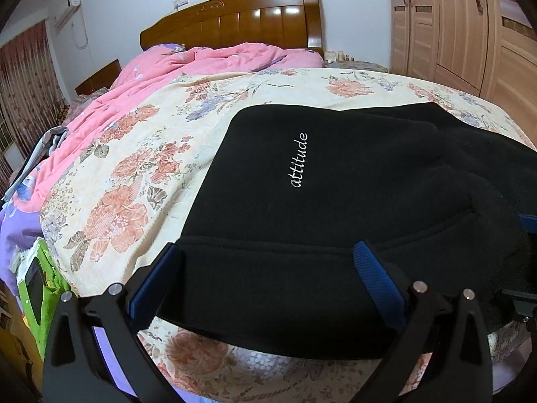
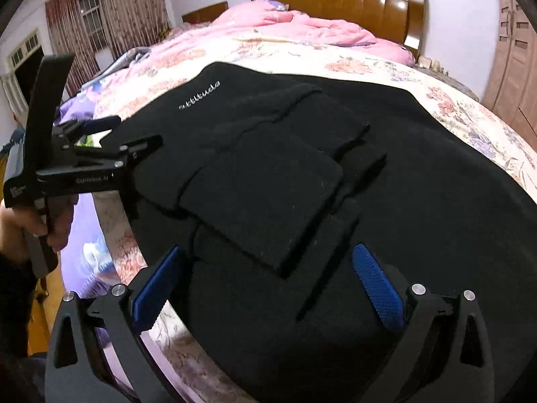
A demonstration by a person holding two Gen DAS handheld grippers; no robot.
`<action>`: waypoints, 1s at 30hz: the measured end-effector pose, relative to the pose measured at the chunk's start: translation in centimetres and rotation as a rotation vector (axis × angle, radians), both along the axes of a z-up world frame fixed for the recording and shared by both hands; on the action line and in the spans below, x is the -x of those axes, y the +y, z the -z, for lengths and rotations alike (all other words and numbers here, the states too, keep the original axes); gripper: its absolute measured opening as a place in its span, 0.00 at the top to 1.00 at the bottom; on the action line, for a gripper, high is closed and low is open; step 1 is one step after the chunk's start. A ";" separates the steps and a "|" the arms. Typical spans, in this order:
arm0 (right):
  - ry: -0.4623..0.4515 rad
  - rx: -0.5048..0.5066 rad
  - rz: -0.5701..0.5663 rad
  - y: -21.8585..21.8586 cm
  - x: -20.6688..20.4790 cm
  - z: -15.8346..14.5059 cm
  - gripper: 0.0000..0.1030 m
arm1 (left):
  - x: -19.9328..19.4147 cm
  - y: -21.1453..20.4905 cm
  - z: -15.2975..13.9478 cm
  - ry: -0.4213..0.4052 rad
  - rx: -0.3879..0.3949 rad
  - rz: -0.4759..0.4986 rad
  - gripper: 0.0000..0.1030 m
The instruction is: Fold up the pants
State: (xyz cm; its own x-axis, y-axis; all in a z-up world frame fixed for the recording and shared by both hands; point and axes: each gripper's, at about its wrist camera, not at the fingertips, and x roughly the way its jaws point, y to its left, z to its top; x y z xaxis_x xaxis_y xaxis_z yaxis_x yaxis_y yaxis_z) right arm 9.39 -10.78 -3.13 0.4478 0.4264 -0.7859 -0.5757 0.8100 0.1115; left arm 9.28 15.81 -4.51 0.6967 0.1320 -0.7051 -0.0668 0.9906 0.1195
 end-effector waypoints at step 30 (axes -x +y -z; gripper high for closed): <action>0.014 0.095 0.480 -18.4 -3.9 -0.4 0.04 | -16.4 -26.3 -2.4 0.293 0.045 0.433 0.03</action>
State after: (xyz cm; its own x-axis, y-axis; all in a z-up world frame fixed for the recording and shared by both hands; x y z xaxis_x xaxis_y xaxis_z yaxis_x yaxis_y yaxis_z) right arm 13.27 -29.19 -2.69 0.5657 0.1010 -0.8184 -0.1340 0.9905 0.0296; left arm 25.66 -10.50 -2.16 0.4534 -0.1589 -0.8770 0.3796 0.9247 0.0287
